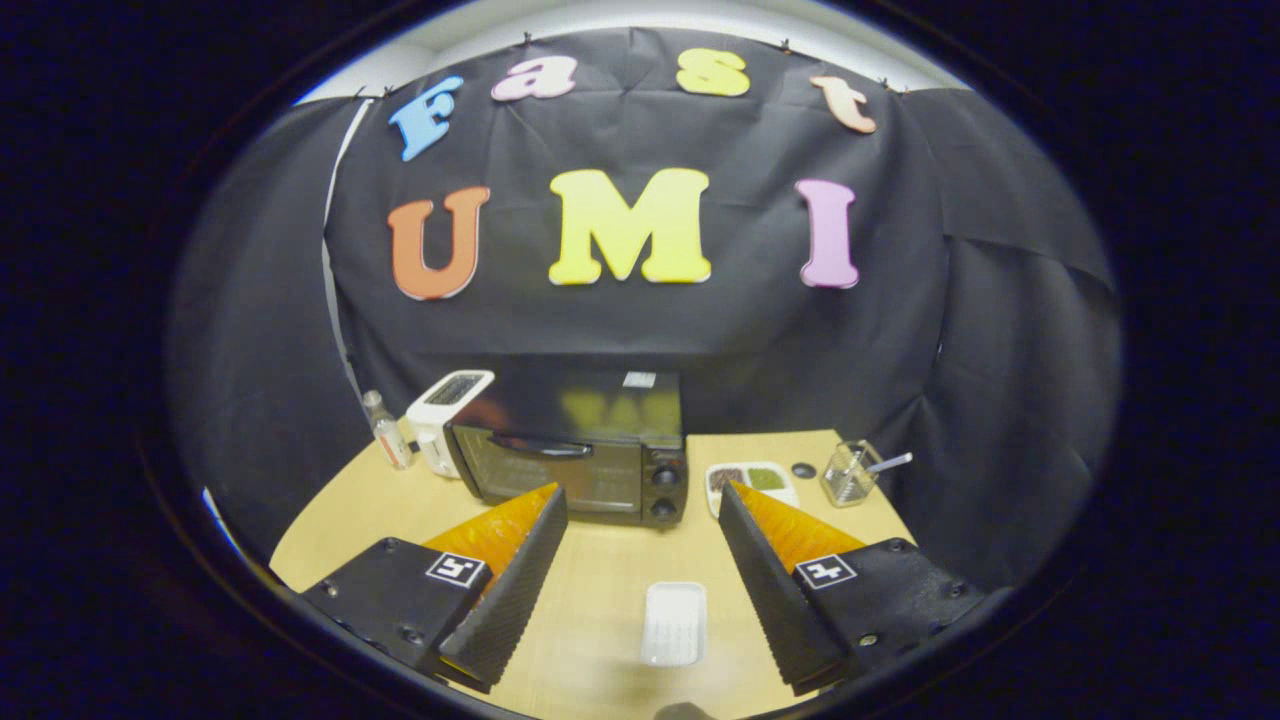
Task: Open the toaster oven, put the food inside, and close the toaster oven door.
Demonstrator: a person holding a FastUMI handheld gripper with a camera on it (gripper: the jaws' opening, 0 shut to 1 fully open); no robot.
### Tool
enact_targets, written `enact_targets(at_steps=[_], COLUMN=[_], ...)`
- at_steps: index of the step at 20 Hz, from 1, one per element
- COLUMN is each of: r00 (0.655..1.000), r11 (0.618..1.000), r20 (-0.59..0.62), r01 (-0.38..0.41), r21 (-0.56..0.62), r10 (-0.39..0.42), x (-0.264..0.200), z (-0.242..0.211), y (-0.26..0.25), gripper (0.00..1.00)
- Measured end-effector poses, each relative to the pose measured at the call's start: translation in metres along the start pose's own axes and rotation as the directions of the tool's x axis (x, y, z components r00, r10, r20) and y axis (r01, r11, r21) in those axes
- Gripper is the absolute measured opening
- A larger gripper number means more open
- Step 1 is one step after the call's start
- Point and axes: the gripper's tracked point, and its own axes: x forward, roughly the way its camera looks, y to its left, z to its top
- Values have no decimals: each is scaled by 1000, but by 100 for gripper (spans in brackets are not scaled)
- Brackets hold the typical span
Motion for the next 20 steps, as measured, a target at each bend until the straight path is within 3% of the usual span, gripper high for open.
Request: enact_targets(at_steps=[4, 7, 12, 20], r00=[986, 970, 958, 963], r11=[1000, 998, 997, 997], r20=[169, 238, 275, 264], r01=[-10, -50, -83, -61], r21=[8, 26, -6, 44], r10=[9, 42, 82, 48], x=[-59, -79, -107, -131], z=[68, 89, 80, 61], y=[-40, -55, -77, -91], gripper=[98, 99, 99, 99])
